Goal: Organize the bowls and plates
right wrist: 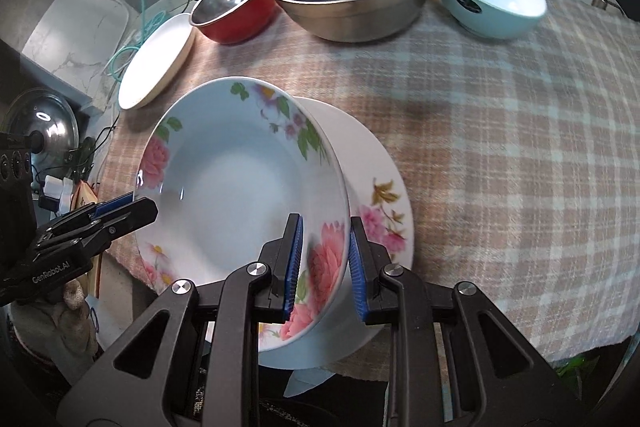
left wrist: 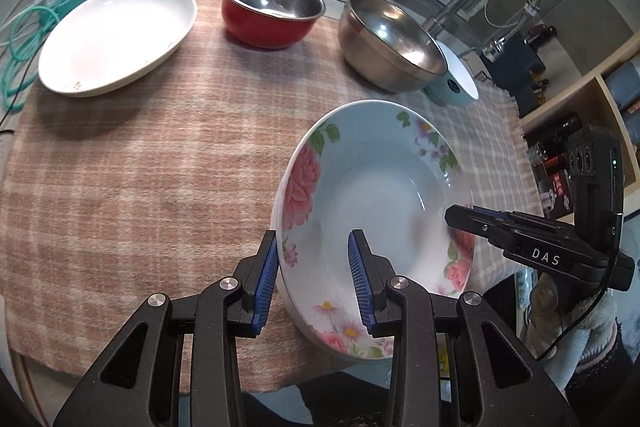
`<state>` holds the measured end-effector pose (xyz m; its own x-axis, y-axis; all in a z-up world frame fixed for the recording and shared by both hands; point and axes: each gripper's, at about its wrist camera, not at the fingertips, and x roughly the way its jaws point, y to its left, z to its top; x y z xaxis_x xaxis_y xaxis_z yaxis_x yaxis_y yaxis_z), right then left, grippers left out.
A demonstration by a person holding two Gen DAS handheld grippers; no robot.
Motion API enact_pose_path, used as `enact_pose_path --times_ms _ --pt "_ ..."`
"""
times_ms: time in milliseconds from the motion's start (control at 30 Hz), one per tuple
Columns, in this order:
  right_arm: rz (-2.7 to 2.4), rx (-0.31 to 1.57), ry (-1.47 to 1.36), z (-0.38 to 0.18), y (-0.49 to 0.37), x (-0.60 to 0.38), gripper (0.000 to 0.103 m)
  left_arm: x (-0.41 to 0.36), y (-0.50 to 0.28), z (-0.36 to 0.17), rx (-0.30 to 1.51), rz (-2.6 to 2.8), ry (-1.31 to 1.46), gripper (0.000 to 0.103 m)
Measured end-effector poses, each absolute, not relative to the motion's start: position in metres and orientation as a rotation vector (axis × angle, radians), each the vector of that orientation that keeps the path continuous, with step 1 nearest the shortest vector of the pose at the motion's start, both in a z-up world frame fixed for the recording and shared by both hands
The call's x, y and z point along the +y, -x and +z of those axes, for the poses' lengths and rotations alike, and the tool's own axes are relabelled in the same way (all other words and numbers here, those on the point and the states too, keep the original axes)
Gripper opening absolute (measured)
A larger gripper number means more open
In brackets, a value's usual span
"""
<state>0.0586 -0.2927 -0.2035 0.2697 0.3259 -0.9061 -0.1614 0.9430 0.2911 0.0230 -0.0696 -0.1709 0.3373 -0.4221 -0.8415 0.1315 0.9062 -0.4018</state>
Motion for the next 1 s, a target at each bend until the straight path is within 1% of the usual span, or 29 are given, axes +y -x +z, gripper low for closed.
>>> enact_pose_path --times_ms 467,1000 --pt "0.28 1.267 -0.142 -0.211 -0.048 -0.309 0.023 -0.093 -0.025 -0.178 1.197 -0.391 0.208 0.032" --pt "0.269 1.233 -0.063 -0.207 -0.049 -0.302 0.024 -0.096 -0.026 -0.185 1.199 -0.366 0.173 0.032"
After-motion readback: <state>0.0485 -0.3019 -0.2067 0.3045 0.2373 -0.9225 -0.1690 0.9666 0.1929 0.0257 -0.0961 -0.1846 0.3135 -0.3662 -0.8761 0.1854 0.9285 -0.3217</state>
